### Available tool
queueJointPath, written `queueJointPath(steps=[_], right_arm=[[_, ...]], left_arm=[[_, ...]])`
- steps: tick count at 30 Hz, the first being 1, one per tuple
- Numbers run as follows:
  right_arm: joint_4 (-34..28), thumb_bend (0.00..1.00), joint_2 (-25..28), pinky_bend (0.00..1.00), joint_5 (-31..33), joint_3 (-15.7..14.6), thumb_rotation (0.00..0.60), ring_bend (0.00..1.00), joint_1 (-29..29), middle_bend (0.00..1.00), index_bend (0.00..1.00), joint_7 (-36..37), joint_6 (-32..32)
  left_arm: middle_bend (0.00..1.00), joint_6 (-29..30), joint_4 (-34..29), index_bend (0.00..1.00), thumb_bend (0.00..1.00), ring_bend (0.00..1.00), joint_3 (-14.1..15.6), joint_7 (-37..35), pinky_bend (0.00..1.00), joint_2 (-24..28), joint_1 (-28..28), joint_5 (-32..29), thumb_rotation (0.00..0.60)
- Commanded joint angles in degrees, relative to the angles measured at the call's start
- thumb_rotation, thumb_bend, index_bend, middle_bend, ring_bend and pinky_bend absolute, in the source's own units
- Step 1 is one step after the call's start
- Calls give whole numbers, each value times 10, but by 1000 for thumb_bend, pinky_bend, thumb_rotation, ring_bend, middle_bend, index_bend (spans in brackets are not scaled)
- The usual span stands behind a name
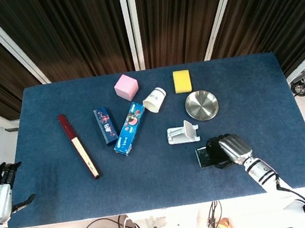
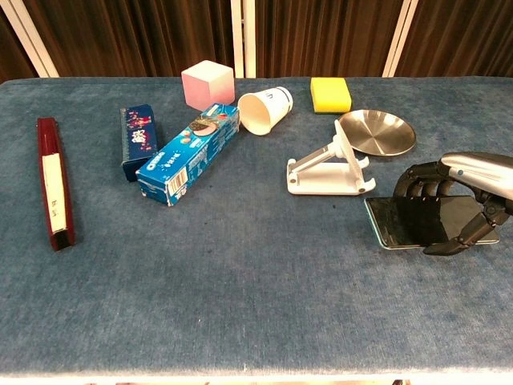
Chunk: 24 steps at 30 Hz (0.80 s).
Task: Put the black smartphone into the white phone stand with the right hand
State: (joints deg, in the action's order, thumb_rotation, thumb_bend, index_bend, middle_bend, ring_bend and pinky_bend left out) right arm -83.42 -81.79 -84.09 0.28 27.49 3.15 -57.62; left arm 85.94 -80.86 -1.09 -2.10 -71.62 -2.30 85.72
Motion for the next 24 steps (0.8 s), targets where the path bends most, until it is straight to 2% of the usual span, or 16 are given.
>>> queueJointPath(steps=[1, 4, 10, 16, 24], right_arm=[[-6, 495, 8, 503, -3, 4, 600, 430, 2, 531, 688, 5, -5], [-8, 495, 14, 506, -10, 7, 600, 430, 3, 531, 688, 23, -12], [18, 495, 9, 505, -49, 6, 600, 430, 0, 532, 687, 118, -50], [73, 495, -16, 503, -81, 11, 600, 430, -6, 532, 682, 252, -108], [156, 495, -81, 478, -79, 44, 600, 421, 6, 531, 681, 451, -156]], left_arm=[[157, -1, -1, 130, 64, 48, 0, 1, 0, 0, 0, 0, 600], [157, -1, -2, 130, 65, 48, 0, 1, 0, 0, -1, 0, 600], [158, 0, -5, 130, 64, 49, -1, 3, 0, 4, -1, 0, 600], [158, 0, -12, 130, 65, 49, -1, 9, 0, 7, -1, 2, 600], [158, 4, -28, 130, 64, 48, -1, 21, 0, 15, -1, 4, 600]])
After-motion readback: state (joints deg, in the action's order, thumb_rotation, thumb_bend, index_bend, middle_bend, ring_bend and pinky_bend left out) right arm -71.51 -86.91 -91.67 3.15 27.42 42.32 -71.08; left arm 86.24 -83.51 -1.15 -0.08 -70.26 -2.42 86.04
